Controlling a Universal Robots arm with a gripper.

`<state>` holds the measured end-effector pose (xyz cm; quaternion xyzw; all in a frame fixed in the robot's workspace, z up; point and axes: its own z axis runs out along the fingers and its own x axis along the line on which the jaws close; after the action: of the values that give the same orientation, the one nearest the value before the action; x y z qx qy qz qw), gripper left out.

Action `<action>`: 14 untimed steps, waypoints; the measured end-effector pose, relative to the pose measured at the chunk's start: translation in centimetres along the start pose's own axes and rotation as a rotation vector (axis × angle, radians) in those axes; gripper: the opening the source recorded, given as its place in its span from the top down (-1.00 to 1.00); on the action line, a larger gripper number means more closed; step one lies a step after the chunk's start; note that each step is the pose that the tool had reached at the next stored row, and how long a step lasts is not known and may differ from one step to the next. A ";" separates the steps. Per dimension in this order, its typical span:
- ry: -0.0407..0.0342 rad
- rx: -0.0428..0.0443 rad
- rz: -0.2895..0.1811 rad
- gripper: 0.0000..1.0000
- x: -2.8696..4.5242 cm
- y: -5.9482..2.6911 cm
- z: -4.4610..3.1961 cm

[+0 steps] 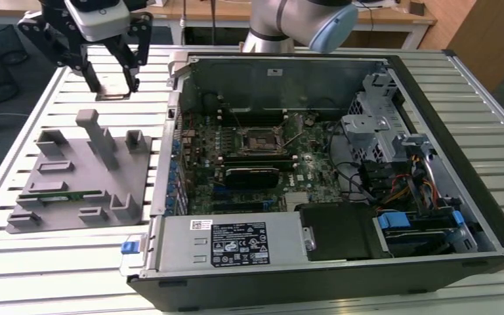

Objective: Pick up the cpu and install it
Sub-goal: 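Pick up the cpu and move it towards the insertion slot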

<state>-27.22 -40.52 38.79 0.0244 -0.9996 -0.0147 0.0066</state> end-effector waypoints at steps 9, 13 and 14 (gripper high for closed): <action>0.0000 0.0000 0.000 -0.05 -1.75 -0.09 0.07; 0.0000 0.0000 0.000 -0.05 -2.58 -0.13 0.11; 0.0001 0.0001 0.000 -0.05 -2.79 -0.14 0.12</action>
<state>-24.44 -40.52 38.64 0.0244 -0.9996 -0.0146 0.0066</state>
